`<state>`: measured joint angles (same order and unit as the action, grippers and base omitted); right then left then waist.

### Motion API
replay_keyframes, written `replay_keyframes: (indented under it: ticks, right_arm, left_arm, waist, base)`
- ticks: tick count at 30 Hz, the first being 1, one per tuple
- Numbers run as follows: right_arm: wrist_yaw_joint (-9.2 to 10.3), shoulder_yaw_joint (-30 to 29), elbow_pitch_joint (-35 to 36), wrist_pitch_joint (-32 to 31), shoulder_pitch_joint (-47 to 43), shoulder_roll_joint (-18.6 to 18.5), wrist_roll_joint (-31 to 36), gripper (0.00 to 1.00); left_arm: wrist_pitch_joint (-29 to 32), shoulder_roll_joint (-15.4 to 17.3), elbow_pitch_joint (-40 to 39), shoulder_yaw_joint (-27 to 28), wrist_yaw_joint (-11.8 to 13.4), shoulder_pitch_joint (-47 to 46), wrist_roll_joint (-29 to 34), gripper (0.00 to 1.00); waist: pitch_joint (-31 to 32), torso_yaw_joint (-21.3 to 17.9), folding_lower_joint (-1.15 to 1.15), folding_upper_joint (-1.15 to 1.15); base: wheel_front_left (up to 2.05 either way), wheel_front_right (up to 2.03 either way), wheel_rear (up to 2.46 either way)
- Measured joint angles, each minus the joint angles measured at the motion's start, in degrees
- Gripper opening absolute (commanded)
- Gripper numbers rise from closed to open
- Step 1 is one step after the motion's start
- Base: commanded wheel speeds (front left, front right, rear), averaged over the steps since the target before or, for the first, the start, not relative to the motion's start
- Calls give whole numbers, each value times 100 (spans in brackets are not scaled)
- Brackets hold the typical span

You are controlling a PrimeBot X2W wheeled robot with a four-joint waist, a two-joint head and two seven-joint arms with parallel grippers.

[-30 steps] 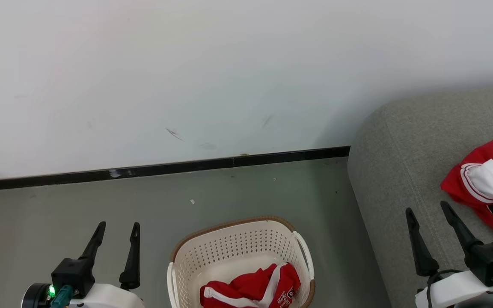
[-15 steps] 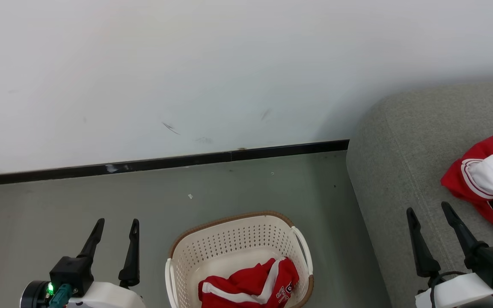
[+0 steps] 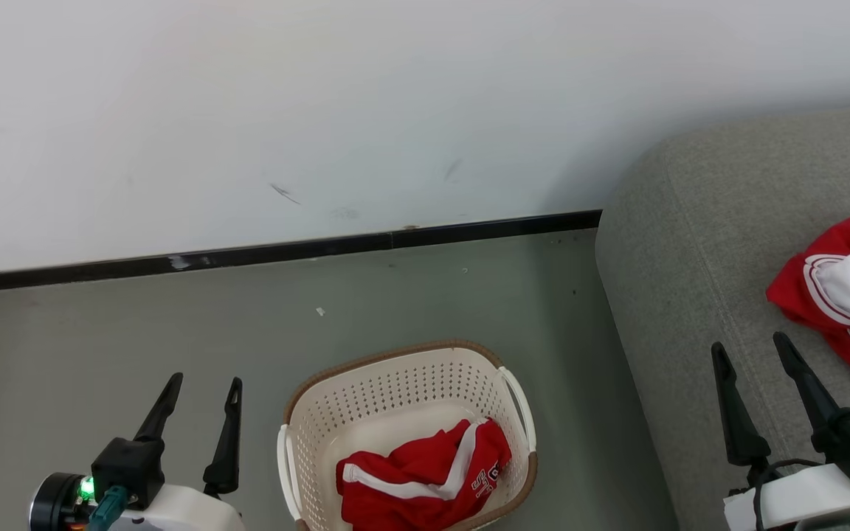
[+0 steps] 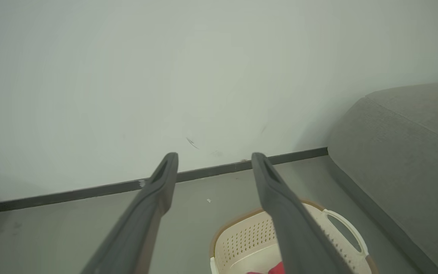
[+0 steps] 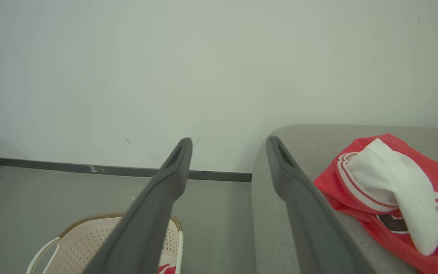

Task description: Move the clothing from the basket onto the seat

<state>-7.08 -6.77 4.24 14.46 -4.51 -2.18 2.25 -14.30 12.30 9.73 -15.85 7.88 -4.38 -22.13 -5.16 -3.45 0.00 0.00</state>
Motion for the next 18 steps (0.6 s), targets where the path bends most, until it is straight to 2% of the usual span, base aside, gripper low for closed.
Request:
replay_keyframes:
  ticks: [2,18]
  right_arm:
    - [0,-8,48,0,0,0,-20,100]
    - [0,-160,519,13,11,3,-177,100]
  left_arm:
    - [3,41,33,-67,-10,-71,64,100]
    - [590,194,686,-961,-599,-1200,676,100]
  waist:
    - [-68,-11,0,0]
    - [-805,-169,0,0]
  base:
    - [0,0,0]
    - [0,0,0]
